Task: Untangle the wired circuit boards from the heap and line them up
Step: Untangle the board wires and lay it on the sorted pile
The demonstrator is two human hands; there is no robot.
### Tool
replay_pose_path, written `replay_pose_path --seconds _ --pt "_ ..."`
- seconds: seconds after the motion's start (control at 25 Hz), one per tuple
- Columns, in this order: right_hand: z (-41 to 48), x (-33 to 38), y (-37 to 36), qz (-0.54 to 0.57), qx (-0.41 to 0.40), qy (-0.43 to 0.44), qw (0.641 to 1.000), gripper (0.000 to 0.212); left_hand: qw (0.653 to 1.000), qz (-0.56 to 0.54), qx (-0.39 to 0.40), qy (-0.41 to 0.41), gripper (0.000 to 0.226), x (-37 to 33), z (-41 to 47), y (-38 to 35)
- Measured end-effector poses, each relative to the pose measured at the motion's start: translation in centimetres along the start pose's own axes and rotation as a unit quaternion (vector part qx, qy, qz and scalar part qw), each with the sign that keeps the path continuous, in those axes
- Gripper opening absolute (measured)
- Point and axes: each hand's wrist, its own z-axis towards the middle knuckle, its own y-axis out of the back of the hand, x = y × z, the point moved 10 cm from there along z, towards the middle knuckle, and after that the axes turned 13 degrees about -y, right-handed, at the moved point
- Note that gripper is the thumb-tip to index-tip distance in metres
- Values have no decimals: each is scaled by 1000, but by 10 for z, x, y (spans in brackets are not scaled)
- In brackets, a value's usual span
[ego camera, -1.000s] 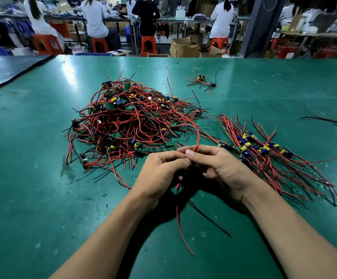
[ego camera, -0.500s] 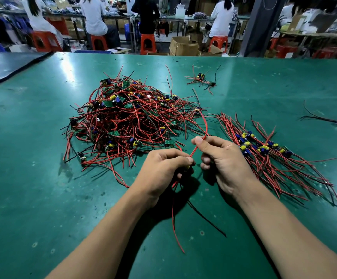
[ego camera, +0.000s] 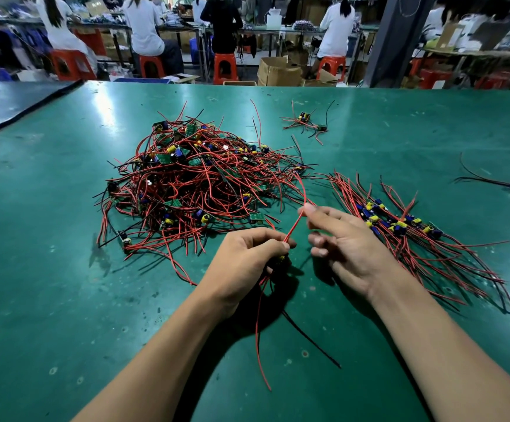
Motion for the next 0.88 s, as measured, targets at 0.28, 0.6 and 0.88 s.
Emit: replay_pose_path --seconds 0.28,0.6,0.88 --pt "-7 -21 -29 -110 126 -59 984 24 999 -52 9 1 16 3 0 -1" --pt "1 9 -4 -39 -13 82 996 20 999 -36 22 4 18 1 0 -2" --pt "3 0 11 48 -58 -6 997 10 1000 9 -2 -11 19 1 1 2"
